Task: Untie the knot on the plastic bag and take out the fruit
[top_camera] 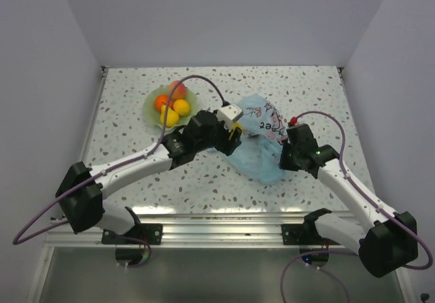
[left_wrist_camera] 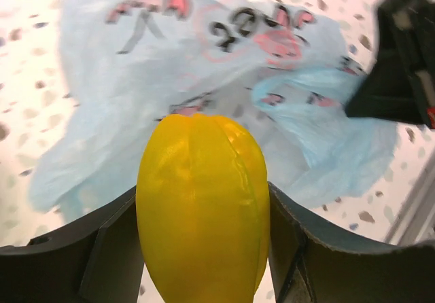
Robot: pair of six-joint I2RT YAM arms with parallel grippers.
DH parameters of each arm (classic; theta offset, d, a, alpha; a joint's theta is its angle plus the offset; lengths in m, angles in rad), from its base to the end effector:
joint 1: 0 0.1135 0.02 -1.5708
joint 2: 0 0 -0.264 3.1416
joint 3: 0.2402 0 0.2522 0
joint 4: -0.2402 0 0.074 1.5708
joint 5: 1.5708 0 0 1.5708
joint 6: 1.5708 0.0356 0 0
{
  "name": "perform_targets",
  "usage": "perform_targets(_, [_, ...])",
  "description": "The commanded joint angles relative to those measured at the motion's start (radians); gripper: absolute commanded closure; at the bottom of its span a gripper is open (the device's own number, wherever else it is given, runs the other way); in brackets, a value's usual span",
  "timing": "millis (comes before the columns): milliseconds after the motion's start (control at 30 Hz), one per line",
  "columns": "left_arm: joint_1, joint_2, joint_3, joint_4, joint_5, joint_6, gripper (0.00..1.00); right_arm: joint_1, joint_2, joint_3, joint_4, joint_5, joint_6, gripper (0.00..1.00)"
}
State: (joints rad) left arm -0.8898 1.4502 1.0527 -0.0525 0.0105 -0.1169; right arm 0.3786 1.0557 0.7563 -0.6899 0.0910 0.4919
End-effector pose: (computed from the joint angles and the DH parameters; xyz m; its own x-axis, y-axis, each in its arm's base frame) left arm 0.2113 -0.2613 0.2884 -0.3633 0.2631 -0.8938 0.7456 0.6573 -0.1096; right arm 0.1887 0.0716 0.2369 -0.8363 0.1735 -0.5200 0.0832 0.9778 0.1925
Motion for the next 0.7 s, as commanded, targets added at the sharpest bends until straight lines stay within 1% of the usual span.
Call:
perform_targets(0, [0.101,-0.062,0.046,-0.101,-0.168,-0.116,0.73,-0.001,-0.005,-0.006,0.043,-0.003,-0.016,1.00])
perform_targets(33, [0.129,-0.071,0.044,-0.109,-0.191,-0.127,0.73,-0.001,-0.003,-0.005,0.049,-0.008,-0.022,1.00])
perform_targets(67, [0.190,-0.077,0.040,-0.119,-0.219,-0.153,0.73,-0.001,-0.003,-0.008,0.050,-0.013,-0.024,1.00])
perform_targets(100, [0.222,-0.085,0.036,-0.128,-0.262,-0.168,0.73,-0.001,-0.002,-0.008,0.053,-0.017,-0.027,1.00])
perform_targets(133, [0.294,-0.085,0.036,-0.135,-0.277,-0.182,0.73,-0.001,-0.003,-0.005,0.059,-0.022,-0.030,1.00])
perform_targets(200, [0.366,-0.085,0.027,-0.135,-0.294,-0.219,0.73,-0.001,-0.005,-0.006,0.062,-0.028,-0.035,1.00])
perform_targets(233, [0.441,-0.083,0.024,-0.127,-0.291,-0.231,0.73,-0.003,-0.008,-0.005,0.070,-0.037,-0.039,1.00])
perform_targets(300, [0.511,-0.057,0.030,-0.122,-0.285,-0.268,0.70,-0.001,-0.008,-0.008,0.078,-0.045,-0.045,1.00])
perform_targets(333, [0.569,-0.044,0.035,-0.119,-0.282,-0.273,0.69,-0.001,-0.008,-0.006,0.084,-0.056,-0.053,1.00])
perform_targets(433, [0.652,0.036,0.064,-0.106,-0.261,-0.270,0.65,-0.001,0.000,-0.006,0.093,-0.065,-0.061,1.00])
perform_targets(533, [0.702,0.134,0.113,-0.110,-0.248,-0.270,0.60,-0.001,0.007,-0.002,0.099,-0.077,-0.067,1.00])
perform_targets(567, [0.710,0.178,0.136,-0.113,-0.247,-0.270,0.59,-0.001,0.010,0.001,0.101,-0.079,-0.070,1.00])
perform_targets(600, [0.718,0.199,0.147,-0.113,-0.247,-0.270,0.55,-0.001,0.010,0.003,0.099,-0.080,-0.073,1.00])
perform_targets(667, [0.730,0.243,0.173,-0.127,-0.254,-0.277,0.51,-0.003,0.012,0.009,0.095,-0.077,-0.078,1.00])
